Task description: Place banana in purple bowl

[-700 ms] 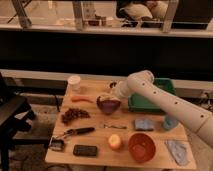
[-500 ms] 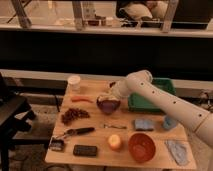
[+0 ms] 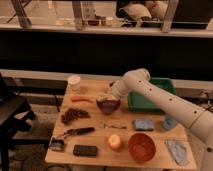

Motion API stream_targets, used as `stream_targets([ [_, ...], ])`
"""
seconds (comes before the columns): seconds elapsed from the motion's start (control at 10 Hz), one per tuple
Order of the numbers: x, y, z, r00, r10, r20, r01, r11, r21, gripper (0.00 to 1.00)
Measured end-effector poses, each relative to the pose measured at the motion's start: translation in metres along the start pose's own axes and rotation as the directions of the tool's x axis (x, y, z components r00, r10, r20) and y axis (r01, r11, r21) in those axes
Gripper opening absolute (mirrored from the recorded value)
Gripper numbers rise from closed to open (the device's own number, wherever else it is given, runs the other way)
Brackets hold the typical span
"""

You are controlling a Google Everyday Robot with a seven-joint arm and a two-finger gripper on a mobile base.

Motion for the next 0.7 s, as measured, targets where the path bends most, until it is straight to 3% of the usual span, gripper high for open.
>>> stream_targets([
  [0.3, 0.0006, -0.0001, 0.0028, 1.000, 0.008, 0.000, -0.008, 1.000, -0.007, 0.76],
  [0.7, 0.0006, -0.0001, 0.0023, 1.000, 0.008, 0.005, -0.008, 1.000, -0.003, 0.80],
])
